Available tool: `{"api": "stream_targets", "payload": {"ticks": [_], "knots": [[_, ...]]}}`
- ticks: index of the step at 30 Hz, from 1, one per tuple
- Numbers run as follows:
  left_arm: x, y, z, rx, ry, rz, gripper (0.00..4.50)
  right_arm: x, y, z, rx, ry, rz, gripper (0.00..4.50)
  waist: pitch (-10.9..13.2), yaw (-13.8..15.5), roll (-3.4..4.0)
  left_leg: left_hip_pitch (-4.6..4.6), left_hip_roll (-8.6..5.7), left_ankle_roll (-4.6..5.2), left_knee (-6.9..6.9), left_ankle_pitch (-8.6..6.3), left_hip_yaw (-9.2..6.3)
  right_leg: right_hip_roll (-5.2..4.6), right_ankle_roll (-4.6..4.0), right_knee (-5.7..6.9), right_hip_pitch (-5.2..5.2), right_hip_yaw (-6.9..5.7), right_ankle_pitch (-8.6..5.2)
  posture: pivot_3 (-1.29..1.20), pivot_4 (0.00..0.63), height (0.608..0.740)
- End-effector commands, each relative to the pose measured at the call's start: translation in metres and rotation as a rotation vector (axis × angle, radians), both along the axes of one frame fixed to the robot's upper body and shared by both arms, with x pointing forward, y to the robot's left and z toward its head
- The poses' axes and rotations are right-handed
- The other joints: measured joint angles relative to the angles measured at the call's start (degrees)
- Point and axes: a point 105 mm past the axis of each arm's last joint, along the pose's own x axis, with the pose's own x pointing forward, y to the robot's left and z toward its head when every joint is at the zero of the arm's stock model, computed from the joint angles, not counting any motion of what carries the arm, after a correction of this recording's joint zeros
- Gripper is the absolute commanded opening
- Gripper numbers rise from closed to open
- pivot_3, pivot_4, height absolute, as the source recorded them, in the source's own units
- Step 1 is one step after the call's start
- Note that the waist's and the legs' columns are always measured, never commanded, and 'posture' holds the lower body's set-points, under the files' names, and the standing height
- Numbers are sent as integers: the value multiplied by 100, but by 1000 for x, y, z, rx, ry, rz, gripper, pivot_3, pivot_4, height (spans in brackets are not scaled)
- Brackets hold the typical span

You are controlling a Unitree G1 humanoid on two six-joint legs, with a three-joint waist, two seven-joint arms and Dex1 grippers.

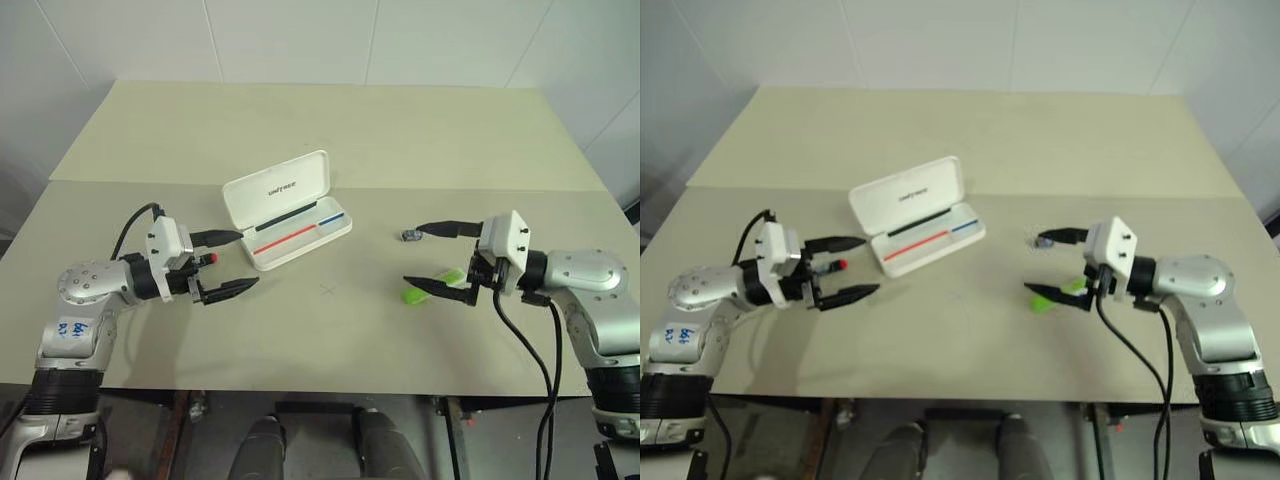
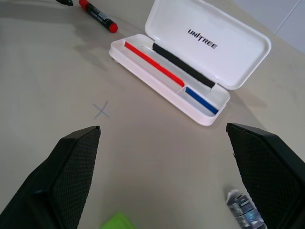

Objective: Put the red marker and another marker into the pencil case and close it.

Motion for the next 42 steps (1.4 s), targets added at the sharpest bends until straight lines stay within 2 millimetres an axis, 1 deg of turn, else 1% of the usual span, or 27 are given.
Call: {"api": "stream_targets", "payload": {"ticks": [1,4,6,9,12,17,21,24,27,29,31,39,42], "knots": [[0,-8,11,17,-56,-13,4477,-3,7,18,33,-86,7,4500,0,-8,0,0,0,0,3,0,0,0,0,1,0,0,0,0,150,740],[9,-15,19,-19,-68,26,4477,3,8,32,84,-143,-20,4500,0,-2,0,1,0,0,10,0,0,1,0,9,0,1,0,0,150,740],[10,-19,20,-29,-63,37,4477,2,11,35,95,-138,-9,4500,0,-2,0,1,-1,-1,15,0,0,1,0,14,1,1,0,0,150,740],[6,-25,10,11,-34,26,4477,-9,25,41,104,-107,71,4500,0,-11,0,1,-1,-1,14,0,-1,2,1,14,1,1,0,0,150,740],[8,-22,6,21,-17,59,4477,-18,36,46,118,-97,133,4500,0,-6,0,1,0,-1,8,0,-4,2,2,15,-1,0,-3,0,150,740],[8,-14,3,22,8,116,4477,-30,55,51,127,-108,205,4500,0,-5,0,0,-1,-1,12,0,-4,1,3,15,0,0,-3,0,150,740],[13,-19,-3,28,44,166,4477,-38,68,53,123,-129,286,4500,0,-4,0,1,0,-1,11,0,-5,3,2,17,-1,-2,-3,0,150,740],[15,-20,-11,49,79,167,4477,-36,71,49,124,-120,298,4500,0,-1,0,0,-1,-1,12,0,-5,1,2,14,0,-1,-3,0,150,740],[22,-17,-21,51,113,210,3845,-31,74,44,135,-121,282,4500,0,7,0,-1,-1,-1,10,0,-6,1,2,13,0,-3,-3,0,150,740],[24,-18,-27,65,123,206,3223,-29,76,42,140,-123,276,4500,0,5,0,-1,-1,-1,10,0,-6,1,2,13,0,-3,-3,0,150,740],[26,-22,-27,77,118,199,2588,-27,78,40,148,-125,268,4500,0,3,0,0,-1,-1,10,0,-6,2,2,13,0,-3,-3,0,150,740],[41,-32,-22,113,96,196,2588,-23,86,34,185,-132,247,4500,0,3,0,0,-2,-2,10,0,-5,1,2,13,0,-3,-3,0,150,740],[44,-36,-26,136,128,181,2588,-23,88,34,202,-139,237,4500,0,3,0,-1,-2,-2,9,0,-6,2,3,14,-1,-4,-3,0,150,740]]}}
